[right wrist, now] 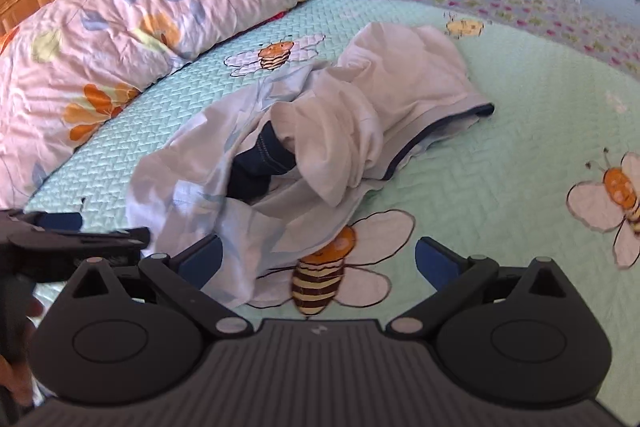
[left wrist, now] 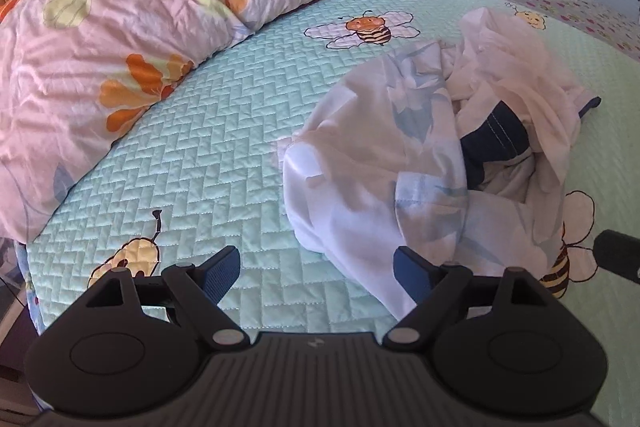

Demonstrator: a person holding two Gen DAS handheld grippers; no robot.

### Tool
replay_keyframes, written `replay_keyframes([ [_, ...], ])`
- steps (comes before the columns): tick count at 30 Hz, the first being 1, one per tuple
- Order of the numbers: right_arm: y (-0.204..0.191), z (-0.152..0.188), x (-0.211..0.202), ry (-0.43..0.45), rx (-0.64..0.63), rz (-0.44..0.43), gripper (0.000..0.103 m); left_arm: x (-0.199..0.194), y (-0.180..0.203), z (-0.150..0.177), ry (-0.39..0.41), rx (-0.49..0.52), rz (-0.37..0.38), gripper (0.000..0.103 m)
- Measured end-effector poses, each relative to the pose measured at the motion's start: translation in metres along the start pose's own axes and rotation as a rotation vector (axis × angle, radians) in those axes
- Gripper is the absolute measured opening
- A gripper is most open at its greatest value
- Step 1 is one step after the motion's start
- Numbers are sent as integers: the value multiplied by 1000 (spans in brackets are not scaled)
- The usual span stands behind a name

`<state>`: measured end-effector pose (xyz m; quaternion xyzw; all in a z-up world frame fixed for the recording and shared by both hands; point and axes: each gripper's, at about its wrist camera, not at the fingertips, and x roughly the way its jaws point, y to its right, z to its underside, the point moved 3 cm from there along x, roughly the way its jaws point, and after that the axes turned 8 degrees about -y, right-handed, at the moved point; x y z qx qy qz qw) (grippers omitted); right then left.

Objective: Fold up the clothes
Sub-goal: 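Close the right gripper on the white shirt fabric near the navy trim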

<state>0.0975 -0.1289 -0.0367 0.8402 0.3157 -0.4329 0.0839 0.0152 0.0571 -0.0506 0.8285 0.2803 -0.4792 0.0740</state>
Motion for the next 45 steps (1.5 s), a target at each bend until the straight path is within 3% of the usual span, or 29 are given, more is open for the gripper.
replay_keyframes([
  [3,3,-2,4,13,-18,-3,94,2,-1,-6,9,-7,14,87],
  [5,5,-8,9,16,-8,-8,78,-1,-4,-12,18,-42,39,87],
  [6,6,-13,12,16,-1,-9,76,-4,-5,-13,24,-58,53,87],
  [13,3,-50,43,38,-9,-16,76,-14,5,4,26,-53,87,87],
  [17,-1,-61,66,1,3,-47,76,-10,4,18,-4,-90,116,87],
  [21,-6,-61,83,-32,-6,-9,74,-4,3,27,-39,-118,137,87],
  [22,-7,-59,87,-51,-13,-4,64,-4,3,29,-41,-116,138,87],
  [23,-7,-57,91,-67,-18,-10,45,-4,4,31,-42,-114,136,87],
  [24,-6,-55,90,-66,-17,-16,32,-5,4,32,-42,-113,134,87],
  [25,-5,-54,90,-64,-15,-21,9,-6,4,33,-41,-112,135,87],
  [28,-4,-49,87,-53,-13,-35,6,-9,4,37,-39,-110,133,87],
  [32,-3,-46,58,49,-23,-19,5,-17,3,43,-29,-108,126,87],
  [37,17,-32,-11,210,27,-40,5,-32,0,50,-9,-116,150,87],
  [41,45,7,-79,278,87,-69,5,-49,7,55,31,-76,174,87],
  [45,82,55,-153,339,159,-47,5,-69,27,67,89,43,193,87],
])
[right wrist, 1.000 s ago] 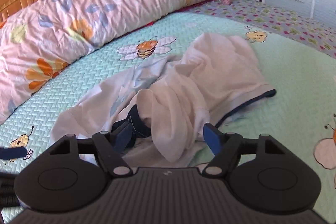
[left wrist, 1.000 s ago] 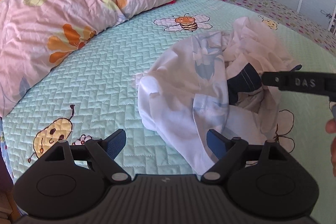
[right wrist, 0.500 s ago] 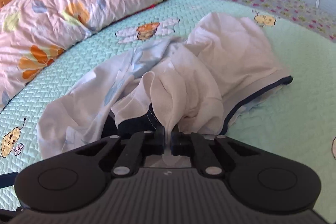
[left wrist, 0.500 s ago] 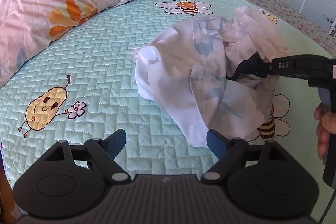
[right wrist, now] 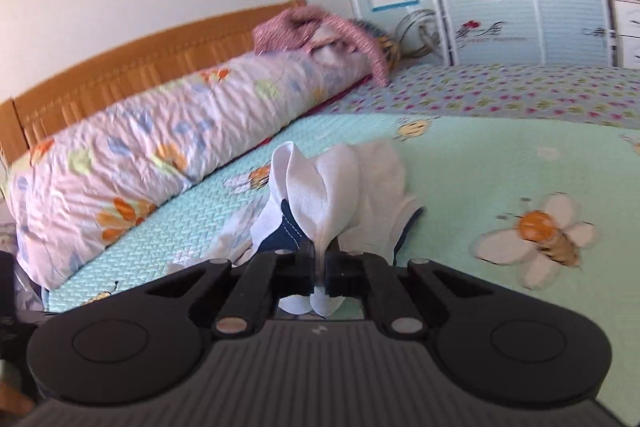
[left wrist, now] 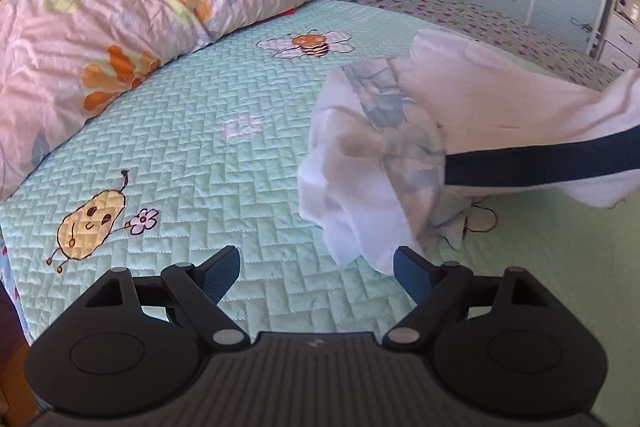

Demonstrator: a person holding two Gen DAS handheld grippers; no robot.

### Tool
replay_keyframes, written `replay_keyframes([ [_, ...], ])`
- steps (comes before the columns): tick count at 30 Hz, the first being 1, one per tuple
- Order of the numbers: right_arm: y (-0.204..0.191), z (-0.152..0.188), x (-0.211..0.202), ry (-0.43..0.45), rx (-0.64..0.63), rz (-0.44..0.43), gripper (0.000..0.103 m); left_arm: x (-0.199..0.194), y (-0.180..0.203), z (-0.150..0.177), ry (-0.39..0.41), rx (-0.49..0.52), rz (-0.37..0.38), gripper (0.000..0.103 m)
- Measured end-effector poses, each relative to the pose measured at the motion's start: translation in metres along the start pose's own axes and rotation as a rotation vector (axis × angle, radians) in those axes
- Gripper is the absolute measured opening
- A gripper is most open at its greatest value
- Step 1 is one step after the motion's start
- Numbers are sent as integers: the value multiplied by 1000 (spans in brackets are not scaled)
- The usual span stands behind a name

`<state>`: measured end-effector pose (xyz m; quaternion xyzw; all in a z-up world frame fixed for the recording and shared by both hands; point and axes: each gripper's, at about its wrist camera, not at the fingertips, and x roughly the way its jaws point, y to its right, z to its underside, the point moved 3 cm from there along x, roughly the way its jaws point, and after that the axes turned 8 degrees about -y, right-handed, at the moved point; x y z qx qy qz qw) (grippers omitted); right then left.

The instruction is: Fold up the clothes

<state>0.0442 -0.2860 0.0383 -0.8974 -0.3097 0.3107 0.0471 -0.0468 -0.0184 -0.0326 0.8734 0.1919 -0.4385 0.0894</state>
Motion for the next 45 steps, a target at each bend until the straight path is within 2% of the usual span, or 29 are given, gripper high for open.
replay_keyframes([
  [3,32,12,-64,28,50,41,5,-11,21,9,9,73,62,87],
  [7,72,31,-143,65,107,126,5,-24,54,22,-12,104,220,87],
  [10,98,47,-190,96,145,219,5,-31,89,29,-49,124,309,87],
  [14,131,67,-227,115,232,289,5,-39,147,33,-90,181,393,87],
  [18,143,89,-240,106,276,262,5,-38,198,27,-151,192,499,87],
  [21,145,107,-242,99,304,216,5,-17,225,16,-214,112,513,87],
  [27,156,125,-254,111,342,149,5,28,246,1,-284,-21,429,86],
  [29,162,125,-255,115,351,141,5,45,250,1,-318,-40,414,73],
  [30,166,125,-255,118,359,141,5,48,251,0,-323,-41,407,42],
  [31,170,126,-256,122,367,142,5,45,252,0,-311,-32,402,18],
  [34,186,129,-257,133,393,160,5,32,254,-1,-271,0,383,9],
  [37,202,129,-266,164,409,202,5,-13,265,1,-182,104,399,7],
  [39,219,125,-282,214,434,238,5,-51,272,6,-119,175,446,7],
  [43,250,113,-327,322,465,319,5,-122,274,28,-35,218,566,6],
  [45,265,109,-345,342,465,367,5,-150,277,48,-10,248,601,6],
])
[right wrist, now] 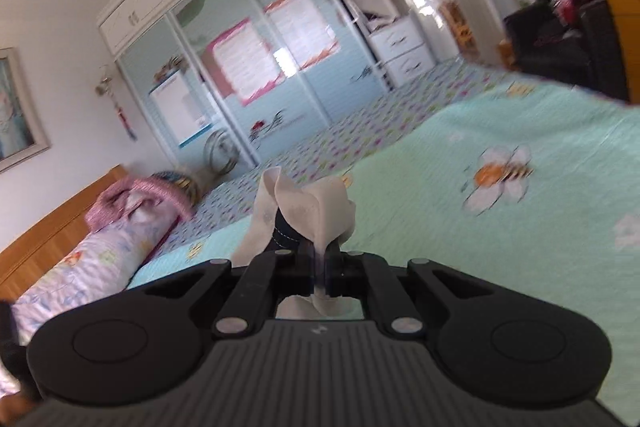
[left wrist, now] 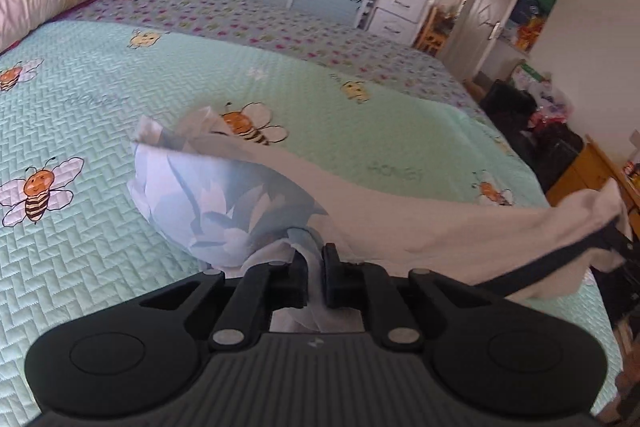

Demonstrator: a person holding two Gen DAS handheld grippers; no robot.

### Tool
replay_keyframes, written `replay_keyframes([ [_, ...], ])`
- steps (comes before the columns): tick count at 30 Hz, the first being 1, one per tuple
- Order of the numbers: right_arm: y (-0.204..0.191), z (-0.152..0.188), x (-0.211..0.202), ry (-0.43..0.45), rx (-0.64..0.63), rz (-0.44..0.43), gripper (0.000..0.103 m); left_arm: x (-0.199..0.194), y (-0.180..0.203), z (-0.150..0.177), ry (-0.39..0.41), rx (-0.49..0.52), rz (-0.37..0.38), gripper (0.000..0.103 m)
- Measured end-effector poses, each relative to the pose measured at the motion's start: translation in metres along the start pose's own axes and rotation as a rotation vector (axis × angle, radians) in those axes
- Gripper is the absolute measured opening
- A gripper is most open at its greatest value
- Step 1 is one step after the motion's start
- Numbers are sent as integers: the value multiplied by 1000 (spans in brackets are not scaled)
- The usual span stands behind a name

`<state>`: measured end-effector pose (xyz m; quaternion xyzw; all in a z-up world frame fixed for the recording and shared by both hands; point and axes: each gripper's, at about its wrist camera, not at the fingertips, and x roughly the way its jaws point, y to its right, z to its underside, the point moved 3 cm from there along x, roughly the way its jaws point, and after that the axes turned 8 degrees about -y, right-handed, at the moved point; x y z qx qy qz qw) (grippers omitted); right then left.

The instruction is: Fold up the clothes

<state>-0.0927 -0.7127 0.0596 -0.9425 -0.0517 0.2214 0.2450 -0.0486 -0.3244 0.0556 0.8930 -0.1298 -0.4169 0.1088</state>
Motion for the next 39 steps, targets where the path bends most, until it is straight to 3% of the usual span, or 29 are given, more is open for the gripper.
replay_keyframes([
  [4,33,-4,14,-70,-12,126,5,14,28,54,-132,69,14,7],
  [8,70,26,61,-280,-37,327,5,50,36,103,-326,99,5,7],
  [11,99,52,82,-421,14,369,5,55,33,118,-349,142,-64,7],
  [15,122,70,75,-474,138,320,7,38,10,117,-342,79,-95,8],
  [20,136,67,40,-432,314,236,22,3,-12,107,-301,-30,-6,13],
  [21,137,66,30,-405,343,221,27,-5,-18,103,-285,-51,3,19],
  [23,137,66,11,-363,384,211,46,-17,-28,96,-241,-94,-3,33],
  [25,133,71,3,-351,387,205,56,-16,-33,84,-201,-116,-27,43],
  [28,113,83,15,-420,334,182,57,-2,-30,57,-167,-58,-87,43],
  [31,86,98,34,-494,309,109,57,21,-11,29,-119,125,-151,44],
  [34,67,111,53,-552,330,52,57,67,-1,7,-149,306,-224,52],
  [36,61,116,63,-570,335,46,57,97,-10,-4,-214,292,-260,52],
  [39,56,119,70,-558,331,46,57,124,-40,-23,-260,77,-183,53],
])
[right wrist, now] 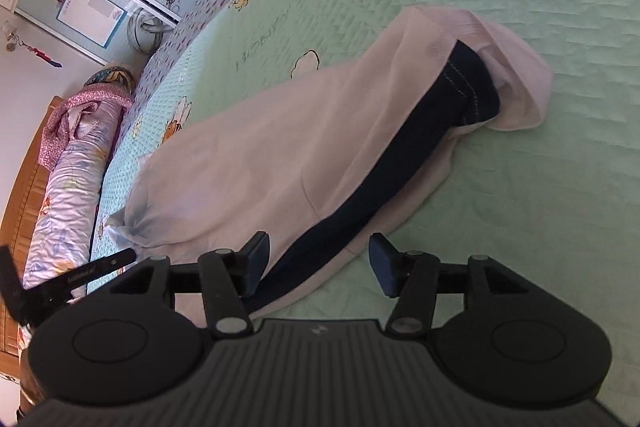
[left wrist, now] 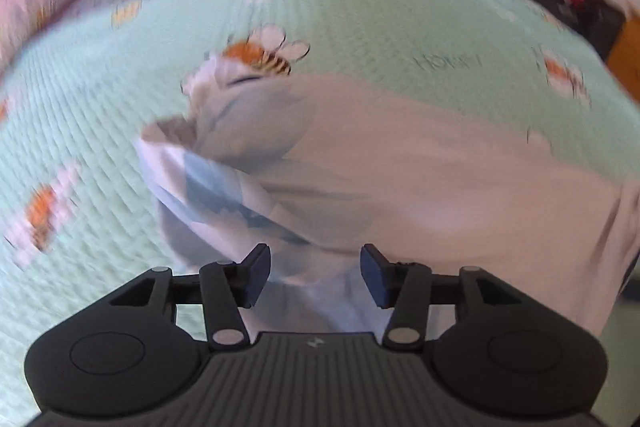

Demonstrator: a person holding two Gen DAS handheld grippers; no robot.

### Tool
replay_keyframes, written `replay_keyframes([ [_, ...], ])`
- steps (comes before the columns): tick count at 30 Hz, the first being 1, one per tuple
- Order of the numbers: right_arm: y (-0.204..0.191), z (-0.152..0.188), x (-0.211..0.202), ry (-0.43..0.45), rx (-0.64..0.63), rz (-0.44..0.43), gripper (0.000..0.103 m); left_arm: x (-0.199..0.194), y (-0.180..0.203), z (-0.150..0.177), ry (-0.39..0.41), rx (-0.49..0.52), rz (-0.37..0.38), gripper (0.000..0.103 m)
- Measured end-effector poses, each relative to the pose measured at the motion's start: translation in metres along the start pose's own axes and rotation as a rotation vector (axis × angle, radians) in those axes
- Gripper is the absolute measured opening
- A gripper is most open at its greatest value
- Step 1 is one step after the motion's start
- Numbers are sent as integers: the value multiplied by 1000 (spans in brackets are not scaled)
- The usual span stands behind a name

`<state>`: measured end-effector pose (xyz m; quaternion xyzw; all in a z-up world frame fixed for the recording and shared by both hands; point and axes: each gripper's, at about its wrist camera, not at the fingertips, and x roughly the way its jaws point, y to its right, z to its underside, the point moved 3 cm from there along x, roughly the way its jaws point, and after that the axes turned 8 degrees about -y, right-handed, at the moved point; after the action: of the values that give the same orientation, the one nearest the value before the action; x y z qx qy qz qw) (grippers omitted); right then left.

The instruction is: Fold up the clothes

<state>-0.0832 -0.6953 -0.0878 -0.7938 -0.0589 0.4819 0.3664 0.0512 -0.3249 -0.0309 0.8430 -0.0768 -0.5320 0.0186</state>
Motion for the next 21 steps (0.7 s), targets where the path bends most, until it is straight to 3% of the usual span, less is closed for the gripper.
replay_keyframes([
  [5,-4,0,7,17,-28,17,57,46,-28,-19,-94,-268,-11,52],
  [6,-4,1,7,22,-32,21,57,56,-32,-19,-129,-313,-25,45],
  [8,-4,3,7,34,-40,24,57,60,-30,-21,-116,-343,-21,33],
  [9,-4,3,7,41,-45,24,57,56,-25,-23,-93,-328,-12,12],
  [13,1,2,0,90,-65,48,56,5,19,-21,70,-90,53,11],
  [15,4,-5,-1,110,-59,58,54,-36,43,-11,145,-2,168,11],
  [17,5,-17,2,123,-66,66,27,-79,58,1,207,46,279,11],
  [18,3,-25,4,125,-78,72,18,-100,65,6,239,72,309,11],
  [19,1,-33,7,128,-91,77,3,-119,69,12,267,96,324,11],
  [21,-10,-52,9,168,-135,74,2,-149,74,19,312,128,329,11],
])
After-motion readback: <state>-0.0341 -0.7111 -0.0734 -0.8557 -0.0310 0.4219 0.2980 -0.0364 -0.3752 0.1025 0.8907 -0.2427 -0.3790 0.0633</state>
